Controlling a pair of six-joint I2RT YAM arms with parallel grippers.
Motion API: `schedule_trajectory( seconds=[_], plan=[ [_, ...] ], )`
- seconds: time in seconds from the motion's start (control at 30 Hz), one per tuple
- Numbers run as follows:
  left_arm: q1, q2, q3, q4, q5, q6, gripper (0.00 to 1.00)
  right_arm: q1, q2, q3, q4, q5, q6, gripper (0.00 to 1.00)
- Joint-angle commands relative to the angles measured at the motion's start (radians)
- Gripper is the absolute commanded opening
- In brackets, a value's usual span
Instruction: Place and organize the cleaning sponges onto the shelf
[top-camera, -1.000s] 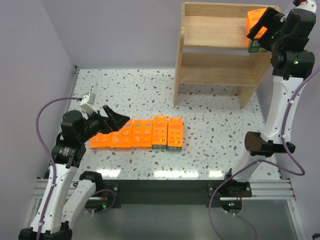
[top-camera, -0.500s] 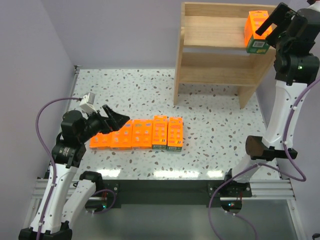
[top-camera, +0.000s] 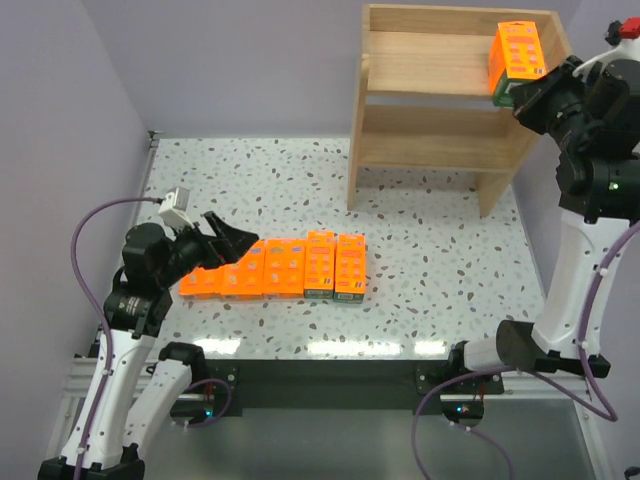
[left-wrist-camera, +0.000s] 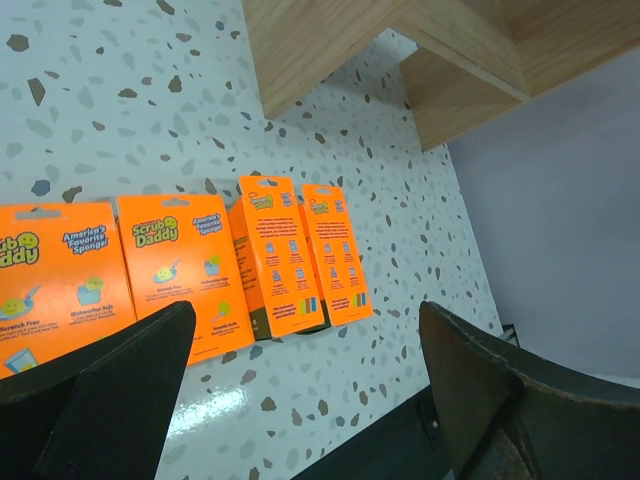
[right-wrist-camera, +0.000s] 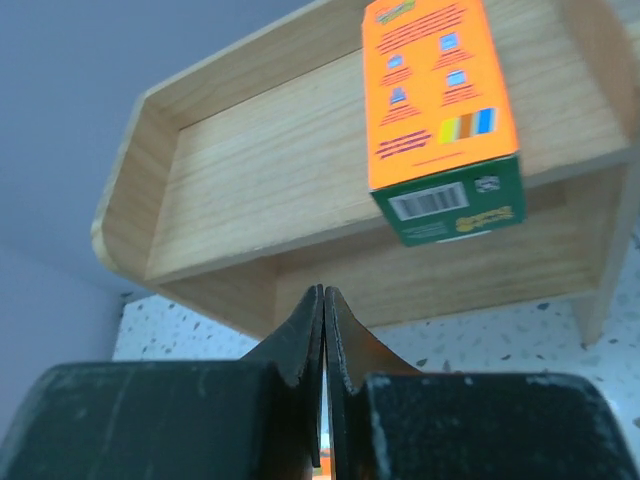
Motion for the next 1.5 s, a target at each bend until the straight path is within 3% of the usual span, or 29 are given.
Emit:
schedule_trajectory(
  seconds=[0.0, 0.53, 0.9, 1.47],
  plan=[
    [-0.003, -0.017, -0.021, 0.024, -0.003, -0.002, 0.99, -0.002, 0.071, -0.029, 0.057, -0.261, 0.04, 0.0],
    [-0.004, -0.026, -0.001, -0.022, -0.024, 0.043, 0.99, -0.003, 0.132, -0.184, 0.367, -0.204, 0.106, 0.0],
    [-0.003, -0.029, 0.003, -0.032, -0.029, 0.046, 0.99, -0.008, 0.183, -0.167, 0.435, -0.104, 0.124, 0.0],
    [-0.003, -0.061, 0.026, -0.099, -0.057, 0.052, 1.0, -0.037, 0.234, -0.129, 0.562, -0.28, 0.181, 0.0]
  ],
)
